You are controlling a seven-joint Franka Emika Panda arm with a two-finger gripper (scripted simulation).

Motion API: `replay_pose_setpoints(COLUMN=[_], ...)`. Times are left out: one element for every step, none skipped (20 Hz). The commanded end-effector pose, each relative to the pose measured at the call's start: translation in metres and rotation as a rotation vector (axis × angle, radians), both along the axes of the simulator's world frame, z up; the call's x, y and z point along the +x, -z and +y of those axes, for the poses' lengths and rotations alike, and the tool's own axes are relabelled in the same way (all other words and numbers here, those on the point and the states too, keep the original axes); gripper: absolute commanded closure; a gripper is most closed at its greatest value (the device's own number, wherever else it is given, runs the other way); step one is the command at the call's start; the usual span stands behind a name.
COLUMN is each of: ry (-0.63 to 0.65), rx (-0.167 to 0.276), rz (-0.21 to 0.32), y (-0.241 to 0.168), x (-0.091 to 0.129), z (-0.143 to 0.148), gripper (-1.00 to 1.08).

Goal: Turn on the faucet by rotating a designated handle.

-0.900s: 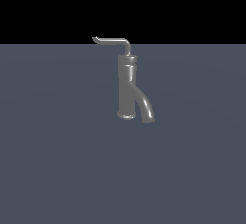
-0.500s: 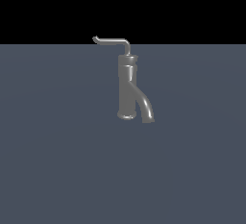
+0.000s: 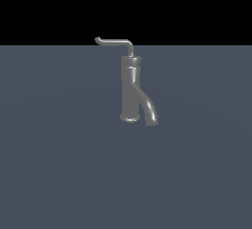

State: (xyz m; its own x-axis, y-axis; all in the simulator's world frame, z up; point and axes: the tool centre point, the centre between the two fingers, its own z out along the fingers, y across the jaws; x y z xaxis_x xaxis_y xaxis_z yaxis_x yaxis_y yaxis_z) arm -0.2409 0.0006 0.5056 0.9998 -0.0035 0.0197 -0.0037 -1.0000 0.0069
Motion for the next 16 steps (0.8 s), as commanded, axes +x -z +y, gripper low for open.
replay_pose_setpoints(ry=[0.015,0.023,0.033,0.043,0.055,0.068,0.082,0.097,0.114,0.131,0.150,0.171,0.192,0.215,0.239,0.264], rx=[0.005,0.007,0.010,0.013,0.016,0.019,0.023,0.027,0.031,0.035,0.040,0.044,0.049,0.053,0.058,0.062], rz=[0.000,0.001,0.001,0.002,0.002,0.003,0.004,0.005,0.006,0.007,0.008,0.010,0.012,0.014,0.016,0.018], y=[0.000,0.001,0.001,0.002,0.002,0.003,0.003,0.004,0.005,0.006,0.007,0.009,0.010,0.012,0.014,0.016], x=[0.004,0.006,0.009,0.012,0.015,0.019,0.023,0.027,0.032,0.037,0.042,0.047,0.053,0.060,0.066,0.072], z=[0.001,0.001,0.001,0.002,0.002,0.003,0.003,0.004,0.005,0.005,0.006,0.007,0.008,0.009,0.010,0.011], gripper=[1.08,1.08,1.08,1.08,1.08,1.08,1.08,1.08,1.08,1.08,1.08,1.08,1.08,1.08,1.08,1.08])
